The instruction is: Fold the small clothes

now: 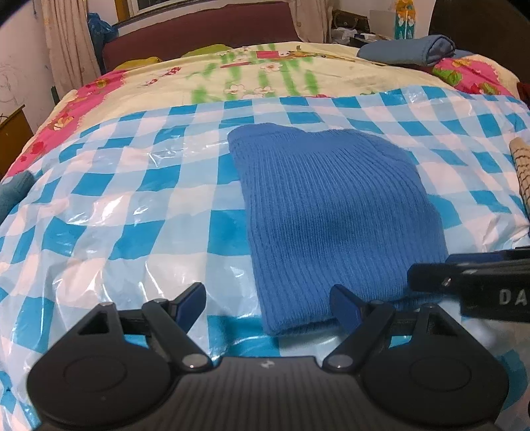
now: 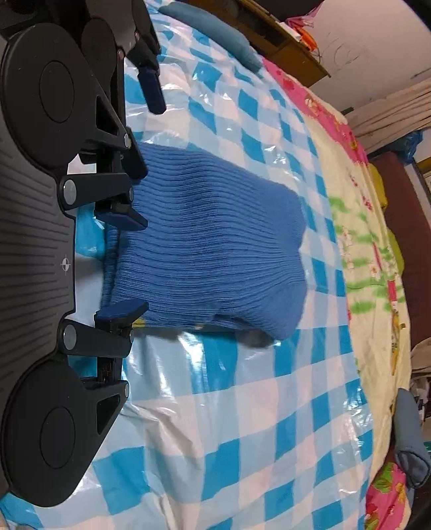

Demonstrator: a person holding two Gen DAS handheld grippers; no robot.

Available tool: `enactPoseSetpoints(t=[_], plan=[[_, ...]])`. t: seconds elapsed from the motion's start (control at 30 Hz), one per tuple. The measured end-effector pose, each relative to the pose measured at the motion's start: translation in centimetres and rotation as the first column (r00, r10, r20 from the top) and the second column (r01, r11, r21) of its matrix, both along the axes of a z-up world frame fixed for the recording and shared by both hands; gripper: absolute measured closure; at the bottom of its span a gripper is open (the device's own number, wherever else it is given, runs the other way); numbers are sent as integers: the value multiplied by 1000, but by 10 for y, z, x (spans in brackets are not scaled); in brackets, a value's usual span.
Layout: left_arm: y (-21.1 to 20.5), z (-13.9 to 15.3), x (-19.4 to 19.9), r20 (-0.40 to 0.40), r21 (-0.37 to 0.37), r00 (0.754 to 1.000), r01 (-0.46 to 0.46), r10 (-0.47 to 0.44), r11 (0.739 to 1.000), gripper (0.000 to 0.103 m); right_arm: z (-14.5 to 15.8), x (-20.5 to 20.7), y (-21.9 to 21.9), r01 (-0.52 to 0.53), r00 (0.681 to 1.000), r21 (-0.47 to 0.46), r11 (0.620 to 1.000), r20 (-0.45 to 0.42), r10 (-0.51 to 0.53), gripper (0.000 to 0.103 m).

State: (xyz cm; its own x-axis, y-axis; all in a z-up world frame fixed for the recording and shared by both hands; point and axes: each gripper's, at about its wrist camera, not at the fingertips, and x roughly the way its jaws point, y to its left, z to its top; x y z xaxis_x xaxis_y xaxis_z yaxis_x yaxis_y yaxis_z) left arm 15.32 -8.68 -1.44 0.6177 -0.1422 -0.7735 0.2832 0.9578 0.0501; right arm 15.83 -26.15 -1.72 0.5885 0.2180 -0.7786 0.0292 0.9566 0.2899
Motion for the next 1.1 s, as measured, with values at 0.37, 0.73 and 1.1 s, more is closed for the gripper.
enactPoseSetpoints(t=[0.37, 0.73, 1.1], plan=[[-2, -21, 14, -54, 37, 998, -14, 16, 999, 12, -21, 15, 11, 18, 998, -122, 992, -58, -25, 51], [-4, -29, 16, -54, 71, 998, -29, 33, 997, 0, -17, 10, 23, -5, 1000, -208, 978, -30, -1, 48], [3, -35, 19, -90, 23, 994, -59, 61, 998, 0, -19, 10, 23, -3, 1000, -212, 977, -30, -3, 46]])
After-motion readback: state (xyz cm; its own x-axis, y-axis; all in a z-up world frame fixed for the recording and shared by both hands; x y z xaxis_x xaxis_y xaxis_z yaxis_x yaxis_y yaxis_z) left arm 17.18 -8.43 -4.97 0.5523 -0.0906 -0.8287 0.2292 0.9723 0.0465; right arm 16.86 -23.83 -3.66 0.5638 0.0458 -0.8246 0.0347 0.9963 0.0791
